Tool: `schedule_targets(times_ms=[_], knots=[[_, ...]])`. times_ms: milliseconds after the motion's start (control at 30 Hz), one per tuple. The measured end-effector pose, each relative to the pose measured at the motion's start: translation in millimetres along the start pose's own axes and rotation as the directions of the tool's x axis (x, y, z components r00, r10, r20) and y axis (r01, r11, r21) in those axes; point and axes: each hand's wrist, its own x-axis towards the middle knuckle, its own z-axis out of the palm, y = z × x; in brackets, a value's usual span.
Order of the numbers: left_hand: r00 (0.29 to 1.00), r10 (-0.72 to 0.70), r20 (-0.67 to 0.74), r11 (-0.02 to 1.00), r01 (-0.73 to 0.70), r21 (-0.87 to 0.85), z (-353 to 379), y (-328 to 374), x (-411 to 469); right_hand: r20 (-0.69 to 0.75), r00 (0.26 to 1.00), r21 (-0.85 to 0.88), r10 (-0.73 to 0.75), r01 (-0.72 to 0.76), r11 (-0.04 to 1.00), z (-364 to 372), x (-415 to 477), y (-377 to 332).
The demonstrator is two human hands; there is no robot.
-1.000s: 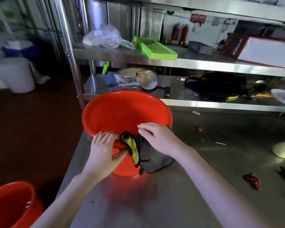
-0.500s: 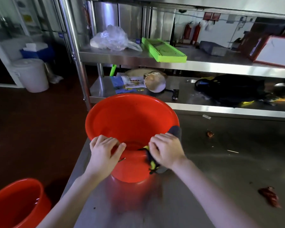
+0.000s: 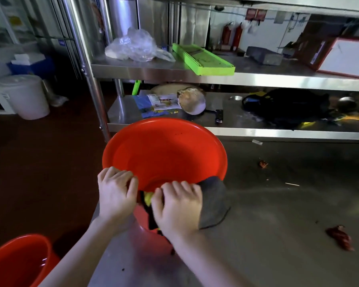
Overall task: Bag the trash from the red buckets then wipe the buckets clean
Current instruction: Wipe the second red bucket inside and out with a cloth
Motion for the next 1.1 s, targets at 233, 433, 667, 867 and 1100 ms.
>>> schedule_targets(times_ms=[233, 433, 667, 867, 1100], knots=[[0.995, -0.057, 0.083, 0.997, 0.061, -0.043, -8.2, -15.5, 6.7, 0.134, 0.95, 0.062, -0.282, 0.276, 0.959, -17.7, 25.6, 42.7], [0.977, 0.067, 0.203, 0.994, -0.048, -0.096, -18.0, -43.0, 35.6, 0.296, 0.929, 0.052, -0.222, 0.217, 0.975, -38.4, 64.8, 126.8], [0.965, 0.225, 0.135, 0.957, -0.245, 0.156, -8.7, 4.2, 3.8, -0.041, 0.999, -0.005, 0.022, -0.022, 1.0, 1.9, 21.4, 36.3], [0.976, 0.209, 0.056, 0.971, -0.214, 0.109, -5.1, 26.0, -15.4, 0.045, 0.971, 0.023, -0.233, 0.232, 0.972, -6.4, 14.4, 37.0], [0.942, 0.29, 0.167, 0.957, -0.287, -0.04, -19.2, -12.2, 4.4, 0.367, 0.91, 0.029, -0.194, 0.198, 0.98, -44.1, 64.1, 140.5]])
